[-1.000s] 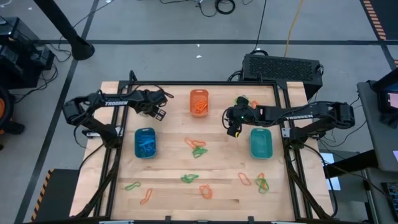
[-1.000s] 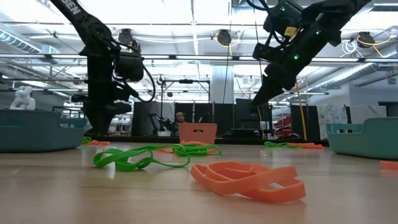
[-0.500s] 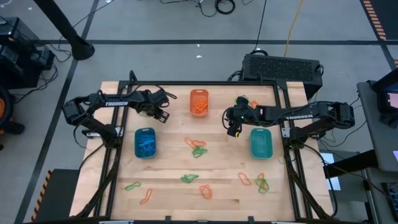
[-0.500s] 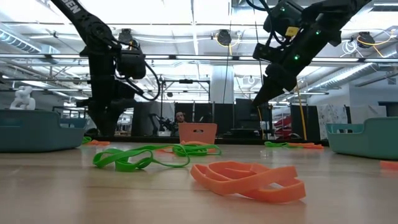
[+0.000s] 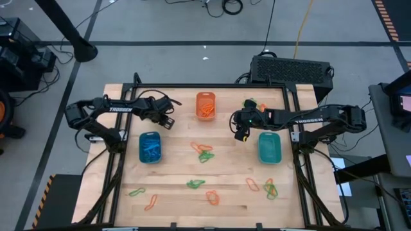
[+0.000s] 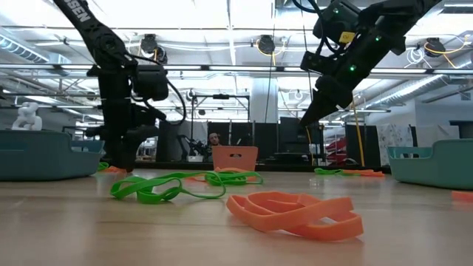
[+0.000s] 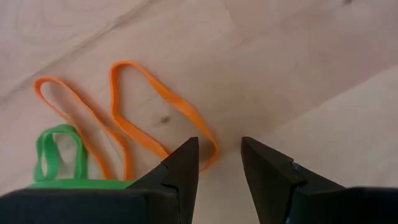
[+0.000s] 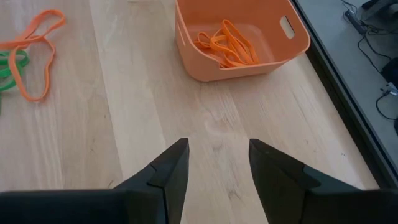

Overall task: Sort rubber bands into baskets
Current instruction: Put the orange rubber band into the orange bin

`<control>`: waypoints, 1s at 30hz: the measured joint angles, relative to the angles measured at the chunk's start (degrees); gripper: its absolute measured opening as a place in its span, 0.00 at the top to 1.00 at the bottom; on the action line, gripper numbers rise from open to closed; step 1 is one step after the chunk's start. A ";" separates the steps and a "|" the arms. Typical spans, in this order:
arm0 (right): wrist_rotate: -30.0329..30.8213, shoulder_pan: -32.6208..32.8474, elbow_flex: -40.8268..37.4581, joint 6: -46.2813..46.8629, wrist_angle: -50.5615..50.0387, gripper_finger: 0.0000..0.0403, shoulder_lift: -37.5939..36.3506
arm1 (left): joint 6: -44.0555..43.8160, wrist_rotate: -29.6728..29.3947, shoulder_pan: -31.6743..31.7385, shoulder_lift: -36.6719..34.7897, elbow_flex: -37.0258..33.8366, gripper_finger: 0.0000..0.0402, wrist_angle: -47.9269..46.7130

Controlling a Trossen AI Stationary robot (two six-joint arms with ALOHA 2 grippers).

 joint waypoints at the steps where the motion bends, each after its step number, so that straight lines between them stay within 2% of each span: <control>1: 0.00 0.01 0.00 0.00 0.02 0.60 0.00 | -0.28 -0.17 0.11 0.00 -0.40 0.68 0.54; 9: 0.02 0.01 0.00 0.65 0.04 0.60 -0.02 | -0.31 0.61 1.94 -0.13 -1.18 0.68 1.37; 11: 0.01 0.01 0.00 0.85 0.04 0.60 -0.02 | -0.09 1.52 2.69 -0.13 -1.18 0.71 1.36; 13: 0.01 0.01 0.00 0.86 0.04 0.60 -0.02 | 1.10 2.02 3.23 -0.13 -1.21 0.77 1.60; 16: 0.00 0.01 0.00 1.07 0.04 0.60 -0.02 | 2.68 2.07 3.61 -0.12 -1.26 0.92 2.37; 18: 0.00 0.01 0.00 1.09 0.02 0.60 -0.02 | 3.82 1.90 3.63 -0.11 -1.29 0.98 2.77; 24: 0.00 0.01 0.02 1.53 -0.82 0.60 -0.02 | 5.71 1.69 3.30 -0.42 0.81 0.99 3.52; 30: 0.00 0.01 0.02 1.47 -1.79 0.60 -0.02 | 7.73 4.41 -0.56 -1.73 6.58 0.99 10.33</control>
